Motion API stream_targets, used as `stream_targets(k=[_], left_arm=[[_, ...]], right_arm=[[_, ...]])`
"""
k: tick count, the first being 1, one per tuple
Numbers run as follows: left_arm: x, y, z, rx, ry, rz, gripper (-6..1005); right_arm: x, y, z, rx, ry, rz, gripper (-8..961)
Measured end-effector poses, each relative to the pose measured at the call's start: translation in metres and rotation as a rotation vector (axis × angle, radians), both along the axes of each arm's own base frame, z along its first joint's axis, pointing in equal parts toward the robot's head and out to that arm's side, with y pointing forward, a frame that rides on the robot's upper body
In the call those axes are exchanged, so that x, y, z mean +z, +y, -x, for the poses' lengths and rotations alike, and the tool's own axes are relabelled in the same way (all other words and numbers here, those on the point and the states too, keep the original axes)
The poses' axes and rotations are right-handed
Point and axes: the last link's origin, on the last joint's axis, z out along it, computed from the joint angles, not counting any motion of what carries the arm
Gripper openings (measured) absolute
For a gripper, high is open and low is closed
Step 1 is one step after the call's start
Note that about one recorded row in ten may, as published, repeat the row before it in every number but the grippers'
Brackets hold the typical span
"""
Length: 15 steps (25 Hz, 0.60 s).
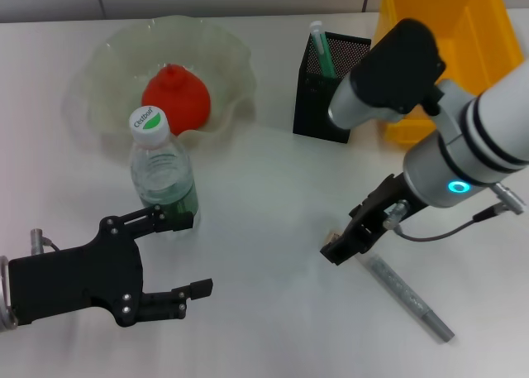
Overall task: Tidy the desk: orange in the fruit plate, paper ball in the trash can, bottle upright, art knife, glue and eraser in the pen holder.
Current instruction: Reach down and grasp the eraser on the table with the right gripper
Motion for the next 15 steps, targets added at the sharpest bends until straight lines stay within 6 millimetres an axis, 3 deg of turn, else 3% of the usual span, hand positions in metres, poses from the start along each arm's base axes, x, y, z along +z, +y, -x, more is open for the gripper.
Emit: stream_targets(k=[4, 11, 15], left_arm=[[-0.001, 0.0, 0.001, 0.003, -0.001, 0.002, 843], [-0.001, -0.001, 0.001, 0.006, -0.002, 0.002, 843], [-0.001, -0.001, 0.001, 0.006, -0.002, 0.003, 843]], right_arm=[[-0.015, 0.006, -0.001, 0.02, -0.027, 0.014, 744], [-0.024, 0.008, 0.0, 0.039, -0.057, 0.035, 740], [-0.025, 0.008, -0.003, 0.029, -0.071, 0.042, 646]])
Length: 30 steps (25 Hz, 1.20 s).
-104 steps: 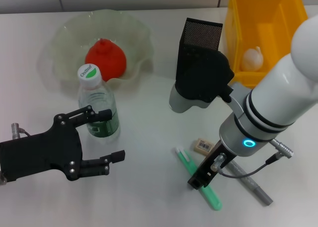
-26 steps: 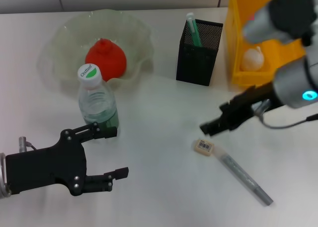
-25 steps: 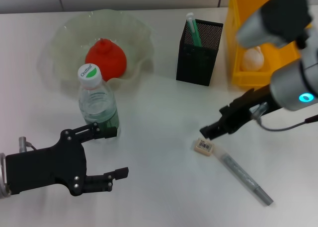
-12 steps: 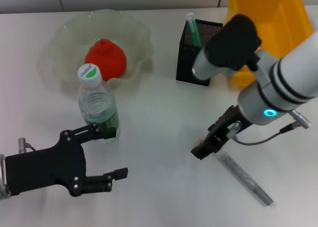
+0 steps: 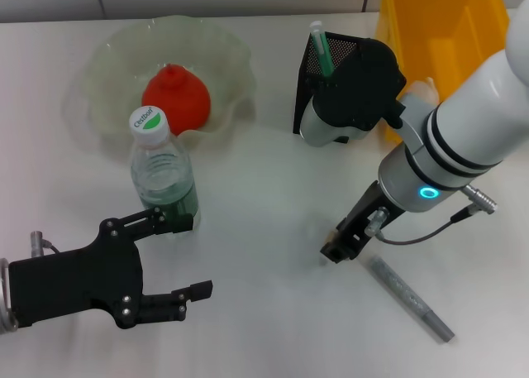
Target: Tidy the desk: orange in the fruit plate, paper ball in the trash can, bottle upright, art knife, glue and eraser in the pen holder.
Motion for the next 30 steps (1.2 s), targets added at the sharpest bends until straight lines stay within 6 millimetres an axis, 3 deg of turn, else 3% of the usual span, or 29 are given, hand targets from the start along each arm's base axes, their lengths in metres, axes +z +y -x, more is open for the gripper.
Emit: stream_targets(k=[1, 4, 10, 14, 16, 22, 25, 30], left_arm=[[0.0, 0.0, 0.0, 0.0, 0.0, 0.0, 843], [0.0, 0.0, 0.0, -0.001, 0.0, 0.0, 843], [0.0, 0.001, -0.001, -0.004, -0.001, 0.001, 843], [0.0, 0.0, -0.001, -0.005, -0.003, 0.002, 843], [0.0, 0.0, -0.001, -0.005, -0.003, 0.002, 843], [0.0, 0.001, -0.001, -0.004, 0.0, 0.002, 843], [0.0, 0.001, -0.001, -0.004, 0.001, 0.003, 843], [0.0, 0.001, -0.001, -0.003, 0.0, 0.002, 843]], right_arm=[[0.0, 0.0, 0.0, 0.0, -0.003, 0.0, 622], [0.001, 0.0, -0.002, 0.001, -0.014, 0.0, 375], [0.006, -0.002, 0.006, 0.031, 0.02, -0.019, 238], [0.031, -0.002, 0.022, 0.069, 0.129, -0.114, 236], [0.056, 0.001, 0.032, 0.103, 0.208, -0.215, 235], [0.11, 0.026, 0.035, 0.149, 0.358, -0.482, 232], [0.119, 0.042, 0.029, 0.15, 0.398, -0.557, 230], [0.11, 0.067, 0.015, 0.108, 0.388, -0.569, 280]])
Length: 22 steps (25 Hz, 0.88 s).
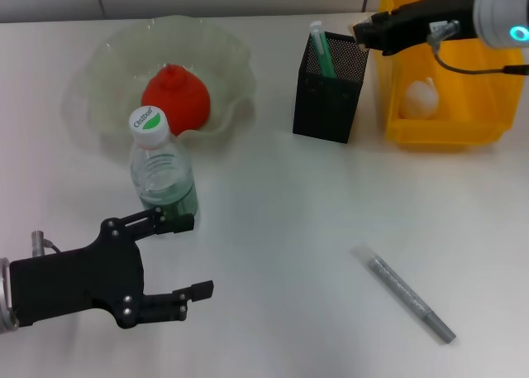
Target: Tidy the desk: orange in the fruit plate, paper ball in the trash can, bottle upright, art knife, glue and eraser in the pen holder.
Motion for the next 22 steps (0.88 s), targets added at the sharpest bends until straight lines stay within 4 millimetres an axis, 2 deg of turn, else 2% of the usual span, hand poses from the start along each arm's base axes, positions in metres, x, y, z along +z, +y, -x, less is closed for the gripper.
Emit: stream_targets(k=[1, 6, 10, 14, 15, 16, 17, 19, 20, 21, 22], left_arm=[[0.0, 0.0, -0.001, -0.003, -0.002, 0.001, 843], [0.0, 0.001, -0.001, -0.008, -0.002, 0.004, 843], [0.0, 0.001, -0.002, -0.01, -0.002, 0.005, 843], [0.0, 0.001, -0.002, -0.013, -0.001, 0.006, 843], [0.0, 0.002, -0.002, -0.013, -0.001, 0.007, 843], [0.0, 0.002, -0.003, -0.014, -0.001, 0.008, 843], [0.0, 0.002, -0.003, -0.014, -0.001, 0.008, 843], [0.0, 0.003, -0.003, -0.013, -0.002, 0.007, 843], [0.0, 0.003, -0.003, -0.013, -0.002, 0.007, 843], [0.001, 0.003, -0.003, -0.011, -0.002, 0.007, 843], [0.001, 0.003, -0.003, -0.011, -0.002, 0.007, 843]], right_arm=[[-0.008, 0.008, -0.003, -0.001, -0.005, 0.015, 292], [-0.024, 0.018, -0.007, -0.006, 0.001, 0.069, 355], [-0.024, 0.017, -0.007, -0.016, 0.003, 0.087, 423], [-0.016, -0.003, 0.003, -0.05, 0.013, 0.148, 509], [-0.013, -0.012, 0.005, -0.062, 0.012, 0.17, 530], [-0.009, -0.029, 0.007, -0.091, 0.0, 0.22, 552], [-0.009, -0.029, 0.007, -0.091, 0.0, 0.22, 573], [-0.015, -0.052, -0.001, -0.144, -0.045, 0.295, 616], [-0.015, -0.052, -0.001, -0.144, -0.045, 0.295, 642], [-0.023, -0.066, -0.01, -0.179, -0.09, 0.349, 669], [-0.023, -0.066, -0.01, -0.179, -0.09, 0.349, 695]])
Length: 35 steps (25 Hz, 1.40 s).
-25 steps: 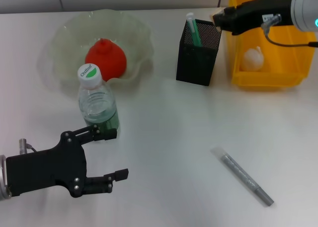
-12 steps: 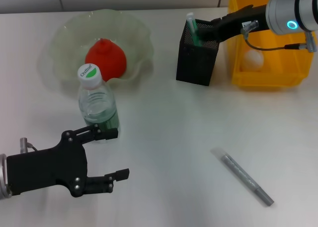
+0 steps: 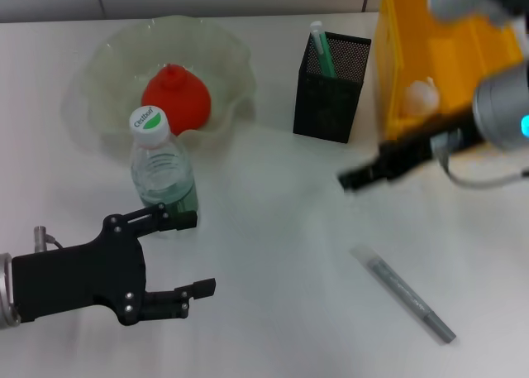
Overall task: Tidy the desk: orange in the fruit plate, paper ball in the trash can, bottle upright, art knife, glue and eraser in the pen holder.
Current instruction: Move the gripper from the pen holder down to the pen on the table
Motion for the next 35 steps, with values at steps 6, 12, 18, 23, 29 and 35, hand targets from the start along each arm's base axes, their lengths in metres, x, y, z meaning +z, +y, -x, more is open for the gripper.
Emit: stream_targets(k=[6, 12, 18, 23, 29, 35], left_arm=[[0.0, 0.0, 0.0, 0.002, 0.0, 0.003, 843], [0.0, -0.001, 0.001, 0.003, 0.001, 0.004, 843], [-0.001, -0.002, 0.001, 0.002, 0.0, 0.004, 843], [-0.001, -0.001, 0.001, 0.0, 0.001, 0.002, 843], [0.0, -0.001, 0.001, 0.001, 0.0, 0.0, 843], [0.0, -0.001, 0.001, 0.002, -0.001, -0.001, 843]], right_arm=[[-0.023, -0.02, -0.02, -0.054, -0.079, 0.115, 809], [-0.038, -0.026, -0.025, -0.065, -0.162, 0.16, 820], [-0.048, -0.027, -0.027, -0.062, -0.203, 0.179, 802], [-0.051, -0.026, -0.028, -0.064, -0.215, 0.189, 768], [-0.056, -0.027, -0.032, -0.072, -0.232, 0.209, 688], [-0.056, -0.026, -0.034, -0.078, -0.237, 0.213, 444]])
